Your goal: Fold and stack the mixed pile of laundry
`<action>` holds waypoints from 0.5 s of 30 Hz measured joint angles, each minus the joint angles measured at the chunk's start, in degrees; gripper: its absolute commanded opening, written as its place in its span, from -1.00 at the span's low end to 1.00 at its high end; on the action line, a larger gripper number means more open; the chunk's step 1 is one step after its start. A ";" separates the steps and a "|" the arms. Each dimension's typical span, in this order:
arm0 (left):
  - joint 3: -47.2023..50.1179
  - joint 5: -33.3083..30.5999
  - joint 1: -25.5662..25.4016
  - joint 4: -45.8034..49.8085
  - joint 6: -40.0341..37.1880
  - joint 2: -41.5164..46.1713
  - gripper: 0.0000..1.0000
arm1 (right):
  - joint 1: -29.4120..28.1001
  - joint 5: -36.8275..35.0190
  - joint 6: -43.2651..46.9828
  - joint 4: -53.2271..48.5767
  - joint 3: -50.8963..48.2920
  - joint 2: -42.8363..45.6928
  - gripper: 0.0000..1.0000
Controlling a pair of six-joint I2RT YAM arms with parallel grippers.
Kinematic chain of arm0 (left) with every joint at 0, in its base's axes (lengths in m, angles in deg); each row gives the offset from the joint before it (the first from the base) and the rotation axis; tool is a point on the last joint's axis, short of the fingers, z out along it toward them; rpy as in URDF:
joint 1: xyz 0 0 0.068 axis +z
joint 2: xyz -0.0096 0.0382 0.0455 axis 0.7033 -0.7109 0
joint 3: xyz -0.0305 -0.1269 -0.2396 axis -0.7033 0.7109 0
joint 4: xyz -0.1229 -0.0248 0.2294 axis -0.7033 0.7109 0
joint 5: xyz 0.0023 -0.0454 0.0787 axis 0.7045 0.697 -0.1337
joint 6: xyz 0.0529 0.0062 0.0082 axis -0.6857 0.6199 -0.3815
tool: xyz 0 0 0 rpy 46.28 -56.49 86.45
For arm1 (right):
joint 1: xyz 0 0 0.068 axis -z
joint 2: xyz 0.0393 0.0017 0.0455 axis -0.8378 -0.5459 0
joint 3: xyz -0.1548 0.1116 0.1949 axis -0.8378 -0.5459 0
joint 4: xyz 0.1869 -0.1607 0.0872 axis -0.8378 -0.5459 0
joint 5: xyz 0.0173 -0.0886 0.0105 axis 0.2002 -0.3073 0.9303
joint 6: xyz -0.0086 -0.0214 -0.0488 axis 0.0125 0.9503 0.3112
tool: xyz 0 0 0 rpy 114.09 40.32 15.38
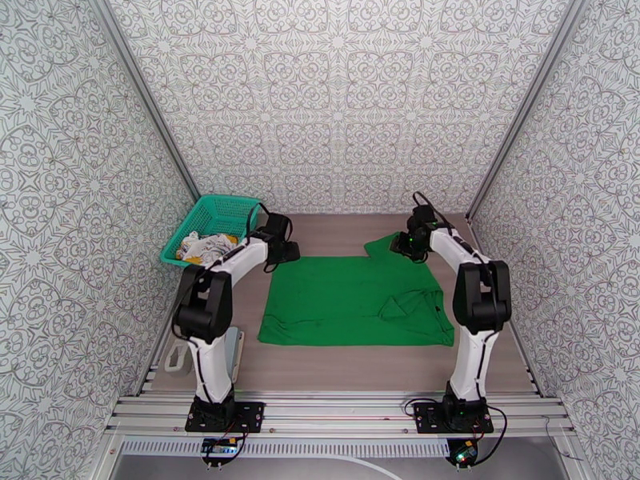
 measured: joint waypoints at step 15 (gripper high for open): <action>-12.57 -0.15 5.25 3.82 -0.90 -14.05 0.05 | 2.10 -0.39 3.89 -10.21 27.08 -20.76 -0.09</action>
